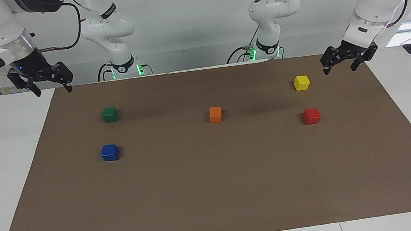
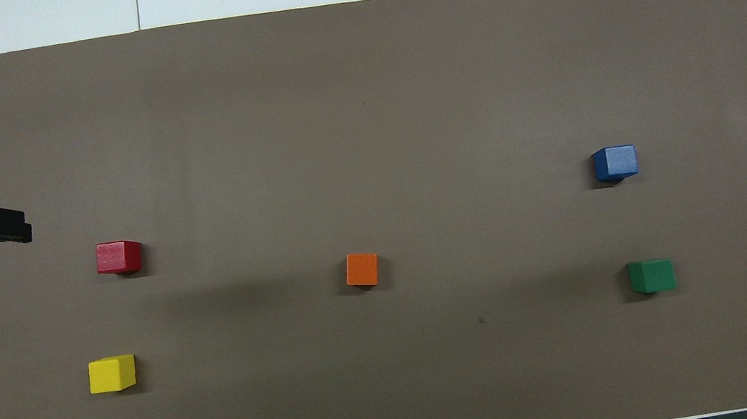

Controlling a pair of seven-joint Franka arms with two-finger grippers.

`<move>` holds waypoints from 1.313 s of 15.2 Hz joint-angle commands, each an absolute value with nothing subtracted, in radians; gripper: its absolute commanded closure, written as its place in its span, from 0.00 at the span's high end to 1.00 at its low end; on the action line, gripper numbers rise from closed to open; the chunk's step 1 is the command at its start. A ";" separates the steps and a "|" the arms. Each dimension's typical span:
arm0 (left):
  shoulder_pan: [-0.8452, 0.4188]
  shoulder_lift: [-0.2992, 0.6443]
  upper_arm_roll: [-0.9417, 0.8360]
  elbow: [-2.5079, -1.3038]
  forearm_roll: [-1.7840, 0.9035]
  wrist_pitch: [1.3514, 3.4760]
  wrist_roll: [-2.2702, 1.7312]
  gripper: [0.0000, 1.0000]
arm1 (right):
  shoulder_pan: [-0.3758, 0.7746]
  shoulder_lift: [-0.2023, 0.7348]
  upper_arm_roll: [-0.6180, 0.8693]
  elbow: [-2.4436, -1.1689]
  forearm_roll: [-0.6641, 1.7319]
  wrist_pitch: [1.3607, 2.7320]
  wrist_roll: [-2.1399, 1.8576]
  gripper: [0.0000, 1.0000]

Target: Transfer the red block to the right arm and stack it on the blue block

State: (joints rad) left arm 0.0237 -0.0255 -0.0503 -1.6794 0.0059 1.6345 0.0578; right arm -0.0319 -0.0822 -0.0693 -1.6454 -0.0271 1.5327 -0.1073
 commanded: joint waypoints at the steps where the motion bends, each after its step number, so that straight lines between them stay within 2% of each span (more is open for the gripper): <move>1: 0.011 -0.020 -0.040 -1.664 -0.002 1.638 0.051 1.00 | -0.043 -0.100 -0.061 -1.658 -0.015 1.522 -0.094 1.00; 5: 0.011 -0.040 -0.035 -1.698 -0.002 1.663 0.048 1.00 | -0.046 -0.100 -0.061 -1.658 -0.015 1.520 -0.095 1.00; 7: 0.017 -0.083 -0.038 -1.765 -0.002 1.701 0.003 1.00 | -0.048 -0.104 -0.061 -1.669 -0.005 1.519 -0.100 1.00; 8: 0.021 -0.077 -0.037 -1.799 -0.002 1.785 -0.005 1.00 | -0.051 -0.113 -0.061 -1.681 0.032 1.520 -0.100 1.00; 10: 0.031 -0.084 -0.035 -1.914 -0.002 1.915 -0.002 1.00 | -0.052 -0.153 -0.063 -1.762 0.116 1.546 -0.104 1.00; 13: 0.035 -0.034 -0.035 -2.002 0.000 2.040 0.015 1.00 | -0.051 -0.181 -0.063 -1.874 0.231 1.623 -0.107 1.00; 16: 0.031 -0.022 -0.035 -2.149 0.000 2.225 0.015 1.00 | -0.072 -0.179 -0.064 -1.957 0.434 1.679 -0.156 1.00; 20: 0.017 0.058 -0.035 -2.197 0.000 2.332 0.011 1.00 | -0.121 -0.131 -0.067 -2.054 0.722 1.713 -0.326 1.00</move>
State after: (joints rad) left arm 0.0290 0.0329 -0.0411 -2.1713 0.0059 2.2807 0.0091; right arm -0.0696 -0.1407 -0.0731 -1.9872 0.5881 1.6950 -0.2256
